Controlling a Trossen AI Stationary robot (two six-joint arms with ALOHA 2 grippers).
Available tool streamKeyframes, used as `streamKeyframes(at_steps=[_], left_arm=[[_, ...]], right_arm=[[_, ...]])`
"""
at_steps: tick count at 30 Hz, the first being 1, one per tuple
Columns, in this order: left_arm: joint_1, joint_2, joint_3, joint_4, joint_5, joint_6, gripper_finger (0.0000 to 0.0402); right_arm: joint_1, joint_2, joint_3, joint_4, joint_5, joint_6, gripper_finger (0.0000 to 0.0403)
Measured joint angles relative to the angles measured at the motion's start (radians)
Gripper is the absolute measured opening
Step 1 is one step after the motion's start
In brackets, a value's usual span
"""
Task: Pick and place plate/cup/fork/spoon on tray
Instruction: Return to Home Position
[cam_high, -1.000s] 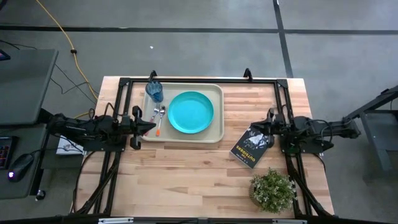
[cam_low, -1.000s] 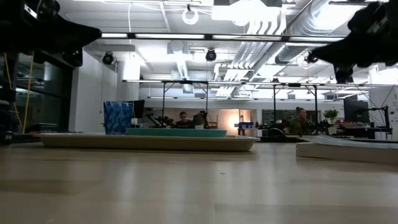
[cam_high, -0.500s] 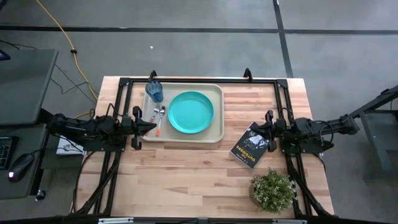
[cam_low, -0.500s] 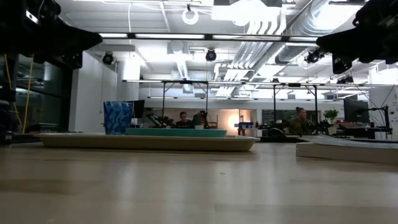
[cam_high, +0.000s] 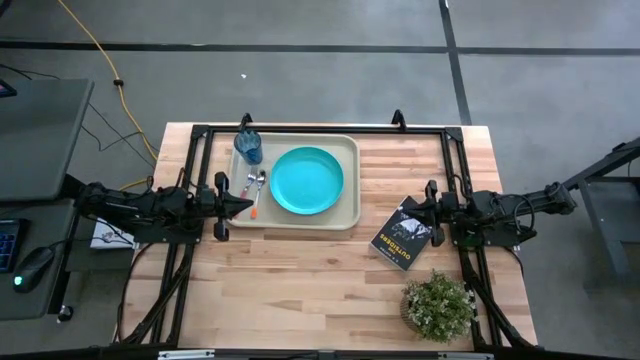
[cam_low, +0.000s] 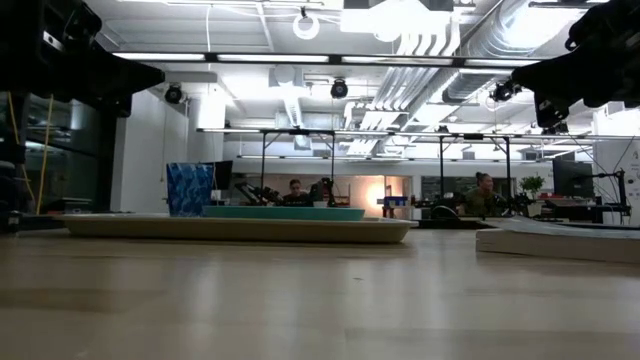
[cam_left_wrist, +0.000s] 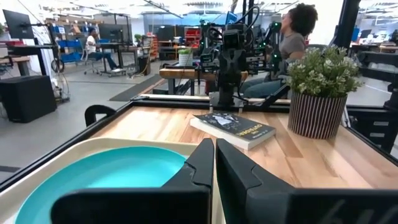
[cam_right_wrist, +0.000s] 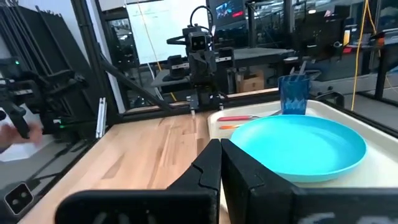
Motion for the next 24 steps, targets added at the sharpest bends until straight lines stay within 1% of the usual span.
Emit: streamKeyframes(at_steps=[7, 17, 24], left_arm=[[0.0, 0.0, 0.0, 0.0, -0.002, 0.0, 0.0], [0.0, 0.0, 0.0, 0.001, -0.002, 0.0, 0.0], [0.0, 0.0, 0.0, 0.001, -0.002, 0.0, 0.0]], right_arm=[[-0.002, 0.003, 0.0, 0.0, 0.001, -0.058, 0.0], [-0.002, 0.003, 0.0, 0.0, 0.0, 0.012, 0.0], [-0.002, 0.003, 0.0, 0.0, 0.0, 0.01, 0.0]])
